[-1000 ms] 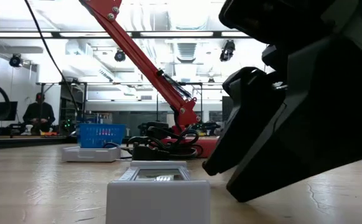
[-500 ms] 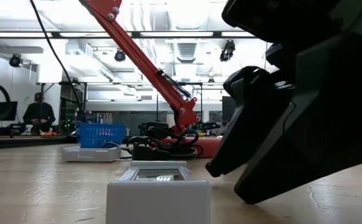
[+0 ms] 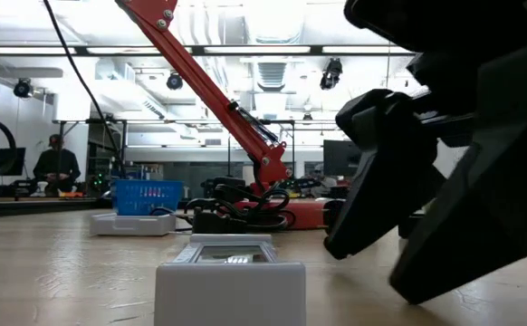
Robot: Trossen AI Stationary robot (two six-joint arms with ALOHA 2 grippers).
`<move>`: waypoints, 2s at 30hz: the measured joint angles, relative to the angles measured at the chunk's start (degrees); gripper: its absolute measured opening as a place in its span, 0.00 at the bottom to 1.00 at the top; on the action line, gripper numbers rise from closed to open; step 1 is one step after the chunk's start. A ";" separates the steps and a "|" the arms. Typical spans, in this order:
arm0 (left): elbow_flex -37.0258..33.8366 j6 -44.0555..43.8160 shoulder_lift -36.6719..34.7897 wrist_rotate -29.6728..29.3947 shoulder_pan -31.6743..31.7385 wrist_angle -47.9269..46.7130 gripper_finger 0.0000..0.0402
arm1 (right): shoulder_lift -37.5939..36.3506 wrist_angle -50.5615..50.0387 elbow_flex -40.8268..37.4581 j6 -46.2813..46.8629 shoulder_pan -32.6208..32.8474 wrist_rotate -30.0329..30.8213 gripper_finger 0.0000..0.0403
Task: Pick & Place Office items
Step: Put the light pink charger adapter into the blue bin
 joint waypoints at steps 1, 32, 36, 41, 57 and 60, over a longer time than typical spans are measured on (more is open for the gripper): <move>-0.42 -0.47 0.02 -0.02 -0.10 0.31 0.62 | -0.11 -0.12 -0.02 -0.08 0.01 0.00 0.56; -8.05 -0.60 -0.57 -6.91 -0.30 12.03 0.33 | -0.21 0.51 0.00 -0.33 0.16 0.68 0.56; -8.09 1.08 -0.57 -7.08 -0.30 11.87 0.32 | -0.21 0.69 0.00 -0.31 0.16 0.68 0.56; -8.09 3.50 -0.57 -7.83 -0.30 11.71 0.32 | -0.21 0.76 0.00 -0.17 0.16 0.72 0.56; -8.07 10.77 -1.44 -24.04 -3.87 12.52 0.32 | -0.21 1.53 0.02 -0.17 0.16 1.11 0.56; -8.07 10.76 -2.19 -28.89 -5.40 12.66 0.32 | -0.21 2.43 0.02 -0.27 0.12 1.11 0.56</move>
